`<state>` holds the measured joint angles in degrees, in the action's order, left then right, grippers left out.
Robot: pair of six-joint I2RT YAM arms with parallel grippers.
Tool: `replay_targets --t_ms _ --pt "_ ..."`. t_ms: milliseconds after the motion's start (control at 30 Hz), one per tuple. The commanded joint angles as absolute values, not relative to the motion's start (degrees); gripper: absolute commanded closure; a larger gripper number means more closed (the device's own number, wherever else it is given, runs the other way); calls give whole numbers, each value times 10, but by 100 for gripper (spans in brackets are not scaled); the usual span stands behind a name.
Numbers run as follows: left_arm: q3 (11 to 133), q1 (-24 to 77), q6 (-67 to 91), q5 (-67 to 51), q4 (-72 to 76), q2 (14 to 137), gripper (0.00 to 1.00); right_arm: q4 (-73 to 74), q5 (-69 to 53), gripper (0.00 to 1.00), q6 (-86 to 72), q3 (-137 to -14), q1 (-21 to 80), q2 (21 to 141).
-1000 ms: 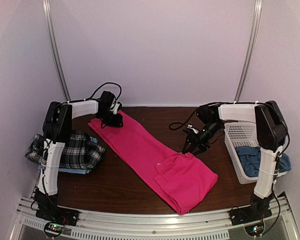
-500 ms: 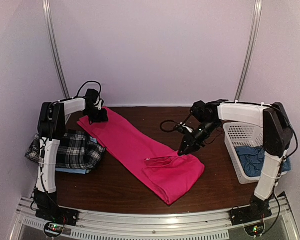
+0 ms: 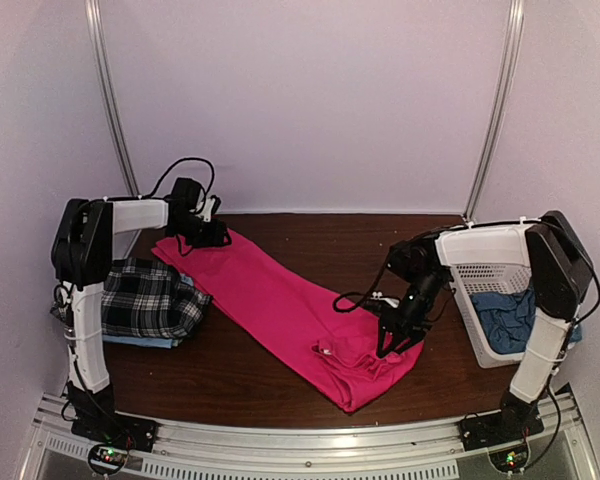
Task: Fold and stack the mixed laundry pile
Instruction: Adjust the 2/3-rectangle-folded trousers at the center of the board.
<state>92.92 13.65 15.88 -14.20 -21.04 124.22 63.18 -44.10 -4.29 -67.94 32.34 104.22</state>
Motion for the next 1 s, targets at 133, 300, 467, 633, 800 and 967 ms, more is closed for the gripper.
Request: replay_targets --t_ms 133,300,467,633,800,967 --pt "954 269 -16 -296 -145 1204 37 564 -410 41 -48 -751 321 915" --pt "954 292 -74 -413 -118 1222 35 388 -475 31 -176 -778 262 923" --pt "975 299 -99 -382 -150 1229 36 355 -442 45 -246 -895 239 1097" --pt "891 286 -30 -335 -66 1178 36 408 -419 53 -207 -1044 259 1241" --pt "819 261 26 -309 27 1131 35 455 -423 58 -163 -1081 274 1302" --pt "814 254 14 -279 4 1123 35 466 -475 64 -131 -1058 304 1295"
